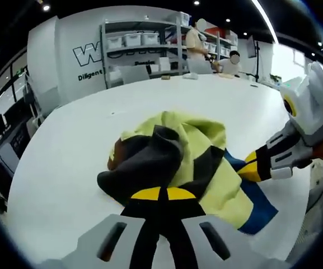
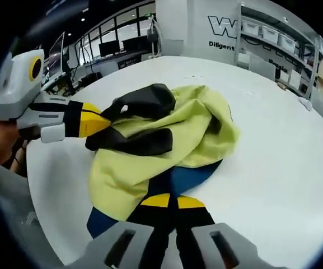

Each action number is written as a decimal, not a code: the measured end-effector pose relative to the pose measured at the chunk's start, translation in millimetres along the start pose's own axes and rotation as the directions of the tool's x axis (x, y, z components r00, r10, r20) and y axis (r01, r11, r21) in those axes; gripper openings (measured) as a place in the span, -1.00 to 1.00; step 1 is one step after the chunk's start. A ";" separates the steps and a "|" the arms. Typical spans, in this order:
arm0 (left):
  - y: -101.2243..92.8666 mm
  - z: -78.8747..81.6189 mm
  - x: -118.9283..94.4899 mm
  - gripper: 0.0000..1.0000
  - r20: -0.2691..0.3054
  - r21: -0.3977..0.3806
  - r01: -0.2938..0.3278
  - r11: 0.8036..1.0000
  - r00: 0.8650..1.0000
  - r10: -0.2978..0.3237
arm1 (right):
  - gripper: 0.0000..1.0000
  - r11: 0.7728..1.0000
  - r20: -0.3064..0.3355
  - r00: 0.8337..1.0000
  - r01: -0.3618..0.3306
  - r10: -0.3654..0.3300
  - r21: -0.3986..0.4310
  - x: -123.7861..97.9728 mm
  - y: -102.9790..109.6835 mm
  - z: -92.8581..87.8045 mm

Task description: Fold the garment on the visible template until the final outline fits inside the template.

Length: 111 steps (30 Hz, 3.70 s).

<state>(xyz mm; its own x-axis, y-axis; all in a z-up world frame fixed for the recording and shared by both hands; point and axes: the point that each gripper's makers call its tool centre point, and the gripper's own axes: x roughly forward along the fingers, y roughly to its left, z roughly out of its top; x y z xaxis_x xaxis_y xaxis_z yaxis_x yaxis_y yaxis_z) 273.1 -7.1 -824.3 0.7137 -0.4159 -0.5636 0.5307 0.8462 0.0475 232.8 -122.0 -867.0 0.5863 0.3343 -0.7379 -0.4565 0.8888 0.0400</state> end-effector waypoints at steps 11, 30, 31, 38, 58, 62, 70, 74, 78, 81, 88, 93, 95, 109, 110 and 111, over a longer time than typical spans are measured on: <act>42.3 -19.6 -20.6 -1.00 -0.026 -0.015 -0.055 0.998 0.998 0.054 | -1.00 0.999 -0.007 0.999 0.042 -0.042 0.012 -8.1 -21.4 -4.6; 158.5 -50.3 -45.8 -1.00 -0.099 -0.069 -0.251 0.965 0.965 0.244 | -1.00 0.984 -0.039 0.985 0.171 -0.169 0.044 -28.1 -88.7 -16.1; 164.7 -50.8 -46.5 -1.00 -0.104 -0.067 -0.263 0.963 0.961 0.255 | -1.00 0.981 -0.044 0.982 0.186 -0.184 0.050 -30.1 -96.0 -18.4; 185.6 -46.5 -46.9 -1.00 -0.111 -0.056 -0.291 0.955 0.952 0.284 | -1.00 0.969 -0.068 0.970 0.238 -0.234 0.064 -37.5 -124.4 -30.9; 220.8 -51.4 -41.9 -1.00 -0.169 0.001 -0.327 0.945 0.931 0.323 | -1.00 0.905 -0.116 0.903 0.421 -0.414 0.053 -66.7 -215.5 -48.4; 220.3 -53.9 -40.3 -1.00 -0.178 0.004 -0.325 0.946 0.930 0.321 | -1.00 0.884 -0.122 0.884 0.461 -0.451 0.075 -73.4 -233.3 -50.7; 221.6 -57.6 -37.5 -1.00 -0.188 0.009 -0.325 0.946 0.928 0.321 | -1.00 0.861 -0.138 0.866 0.496 -0.481 0.112 -74.9 -253.6 -56.6; 220.2 -59.3 -36.6 -1.00 -0.188 0.010 -0.324 0.946 0.929 0.320 | -1.00 0.864 -0.147 0.867 0.493 -0.477 0.104 -71.8 -251.2 -57.6; 216.3 -62.7 -35.6 -1.00 -0.195 0.007 -0.315 0.949 0.930 0.310 | -0.87 0.875 -0.153 0.875 0.475 -0.459 0.092 -68.2 -246.5 -59.3; 214.5 -65.5 -37.7 -0.91 -0.201 -0.007 -0.315 0.949 0.930 0.307 | -0.84 0.875 -0.142 0.877 0.474 -0.458 0.103 -71.8 -244.5 -56.3; 218.4 -61.2 -48.4 -0.61 -0.179 -0.026 -0.339 0.941 0.927 0.329 | -0.70 0.869 -0.087 0.878 0.479 -0.471 0.129 -82.3 -240.2 -43.2; 214.5 -46.8 -60.4 -0.56 -0.121 -0.061 -0.331 0.942 0.939 0.322 | -0.70 0.875 -0.016 0.885 0.462 -0.465 0.148 -91.9 -226.2 -24.9; 209.6 -39.0 -63.6 -0.56 -0.096 -0.067 -0.320 0.945 0.945 0.313 | -0.70 0.884 0.029 0.888 0.452 -0.459 0.121 -94.5 -216.3 -8.8; 144.9 36.2 -17.1 -0.59 0.007 0.003 -0.169 0.986 0.986 0.169 | -0.69 0.945 0.182 0.933 0.323 -0.310 -0.048 -61.2 -145.6 83.7; 142.7 39.0 -12.7 -0.59 0.008 0.011 -0.162 0.987 0.987 0.162 | -0.69 0.948 0.183 0.937 0.313 -0.297 -0.064 -55.6 -141.0 89.8; 140.3 42.0 -8.9 -0.60 0.009 0.019 -0.155 0.988 0.988 0.155 | -0.69 0.949 0.186 0.939 0.308 -0.290 -0.074 -51.7 -138.5 94.3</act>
<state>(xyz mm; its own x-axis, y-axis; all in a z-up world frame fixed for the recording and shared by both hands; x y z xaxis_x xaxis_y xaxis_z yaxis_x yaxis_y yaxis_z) 360.4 101.4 -778.0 0.7915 -0.2831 -0.5417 0.4222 0.8941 0.1497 328.7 -232.9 -770.8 0.8072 0.1144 -0.5791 -0.3022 0.9228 -0.2389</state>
